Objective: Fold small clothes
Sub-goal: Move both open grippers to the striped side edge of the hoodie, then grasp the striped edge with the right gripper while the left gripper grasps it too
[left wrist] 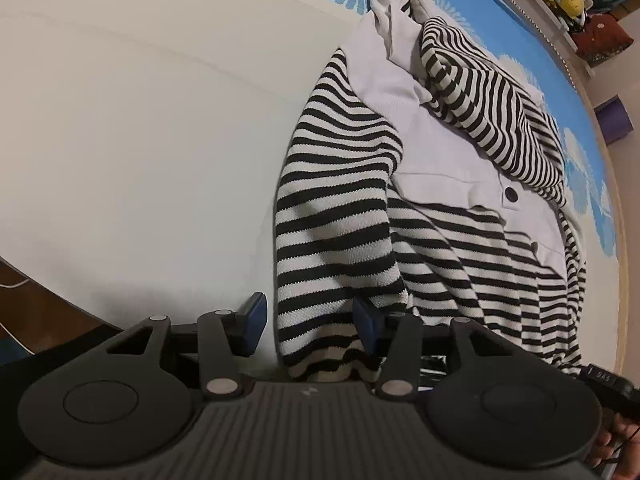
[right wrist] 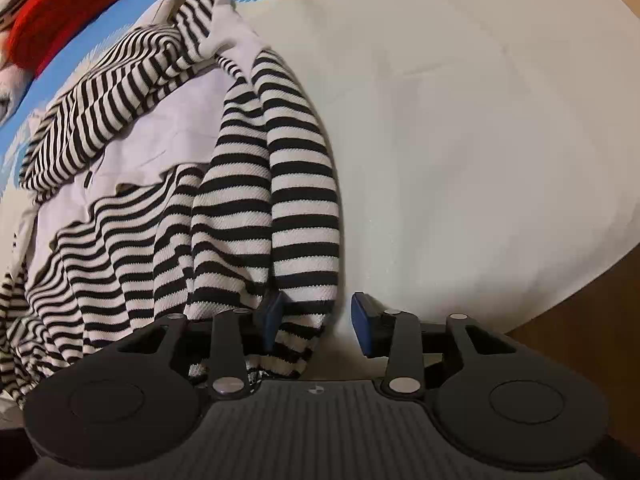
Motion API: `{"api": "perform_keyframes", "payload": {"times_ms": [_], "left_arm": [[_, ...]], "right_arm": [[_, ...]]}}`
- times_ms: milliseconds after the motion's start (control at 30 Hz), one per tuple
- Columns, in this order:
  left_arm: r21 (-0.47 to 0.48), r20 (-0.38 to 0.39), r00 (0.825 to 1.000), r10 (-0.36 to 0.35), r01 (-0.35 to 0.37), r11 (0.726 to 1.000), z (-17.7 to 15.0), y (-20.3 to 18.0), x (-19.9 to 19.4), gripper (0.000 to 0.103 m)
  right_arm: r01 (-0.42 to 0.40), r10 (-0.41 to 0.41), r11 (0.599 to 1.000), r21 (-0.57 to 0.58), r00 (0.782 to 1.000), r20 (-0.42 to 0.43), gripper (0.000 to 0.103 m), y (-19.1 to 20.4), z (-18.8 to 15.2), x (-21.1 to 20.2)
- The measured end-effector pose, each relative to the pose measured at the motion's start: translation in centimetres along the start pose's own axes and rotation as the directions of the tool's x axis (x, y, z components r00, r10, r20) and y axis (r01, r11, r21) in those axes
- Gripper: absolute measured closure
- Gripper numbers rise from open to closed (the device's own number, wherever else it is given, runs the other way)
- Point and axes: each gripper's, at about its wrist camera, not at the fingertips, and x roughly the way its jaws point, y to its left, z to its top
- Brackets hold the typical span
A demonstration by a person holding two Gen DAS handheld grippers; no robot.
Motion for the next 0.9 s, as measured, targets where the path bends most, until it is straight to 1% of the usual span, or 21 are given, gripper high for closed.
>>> {"api": "perform_keyframes", "payload": {"times_ms": [67, 100, 167, 200, 233, 267, 333, 400, 467, 533, 600, 700, 767, 833, 900], "left_arm": [[-0.006, -0.002, 1.0, -0.007, 0.007, 1.0, 0.1, -0.1, 0.1, 0.048], [-0.008, -0.005, 1.0, -0.007, 0.007, 1.0, 0.1, -0.1, 0.2, 0.048], [-0.013, -0.004, 1.0, -0.002, 0.002, 1.0, 0.2, 0.1, 0.1, 0.048], [-0.027, 0.009, 1.0, 0.004, -0.004, 1.0, 0.3, 0.2, -0.1, 0.048], [-0.049, 0.023, 1.0, 0.004, -0.003, 0.999, 0.4, 0.4, -0.3, 0.048], [-0.075, 0.036, 0.999, -0.004, 0.007, 0.997, 0.5, 0.7, -0.6, 0.048], [-0.114, 0.049, 0.998, -0.045, 0.05, 0.992, 0.6, 0.9, -1.0, 0.048], [-0.113, 0.044, 0.996, -0.073, 0.077, 0.991, 0.6, 0.7, -1.0, 0.048], [-0.084, 0.014, 0.997, -0.07, 0.071, 0.994, 0.5, 0.2, -0.4, 0.048], [-0.054, -0.012, 0.998, -0.056, 0.055, 0.997, 0.3, -0.3, 0.2, 0.048], [-0.051, -0.004, 0.999, -0.052, 0.052, 0.997, 0.2, -0.5, 0.1, 0.048], [-0.078, 0.004, 0.998, -0.067, 0.067, 0.995, 0.3, -0.3, 0.1, 0.047], [-0.059, -0.005, 0.999, -0.049, 0.048, 0.997, 0.1, -0.7, 0.4, 0.045], [-0.038, -0.019, 0.999, -0.034, 0.033, 0.999, 0.1, -0.9, 0.7, 0.041], [-0.017, -0.033, 0.999, -0.019, 0.018, 1.0, -0.1, -1.2, 1.1, 0.04]], "right_arm": [[0.002, -0.002, 1.0, -0.016, 1.0, 0.005, 0.062, 0.2, -0.1, 0.0], [0.0, 0.0, 1.0, -0.02, 1.0, 0.007, 0.066, 0.2, -0.2, 0.0], [-0.015, 0.015, 1.0, -0.026, 1.0, 0.008, 0.079, 0.2, -0.2, -0.1], [-0.019, 0.02, 0.999, -0.03, 1.0, 0.017, 0.097, 0.2, -0.2, -0.2], [-0.019, 0.02, 0.999, -0.032, 0.999, 0.029, 0.1, 0.1, -0.2, -0.4], [-0.023, 0.024, 0.999, -0.027, 0.999, 0.04, 0.1, 0.0, -0.2, -0.6], [-0.034, 0.034, 0.999, -0.007, 0.998, 0.053, 0.1, -0.3, -0.1, -1.0], [-0.039, 0.039, 0.999, 0.002, 0.998, 0.051, 0.1, -0.5, 0.0, -1.0], [-0.039, 0.039, 0.999, 0.001, 0.999, 0.037, 0.096, -0.5, 0.0, -0.8], [-0.037, 0.037, 0.999, -0.009, 0.999, 0.024, 0.095, -0.3, -0.1, -0.5], [-0.03, 0.031, 0.999, -0.027, 0.999, 0.02, 0.095, 0.0, -0.2, -0.5], [-0.027, 0.027, 0.999, -0.024, 0.999, 0.019, 0.094, 0.0, -0.1, -0.5], [-0.021, 0.022, 0.999, -0.026, 1.0, 0.013, 0.094, 0.0, -0.1, -0.4], [-0.016, 0.016, 0.999, -0.036, 1.0, 0.002, 0.094, 0.0, -0.2, -0.2], [-0.012, 0.012, 0.999, -0.047, 1.0, -0.005, 0.094, 0.2, -0.2, -0.1]]}}
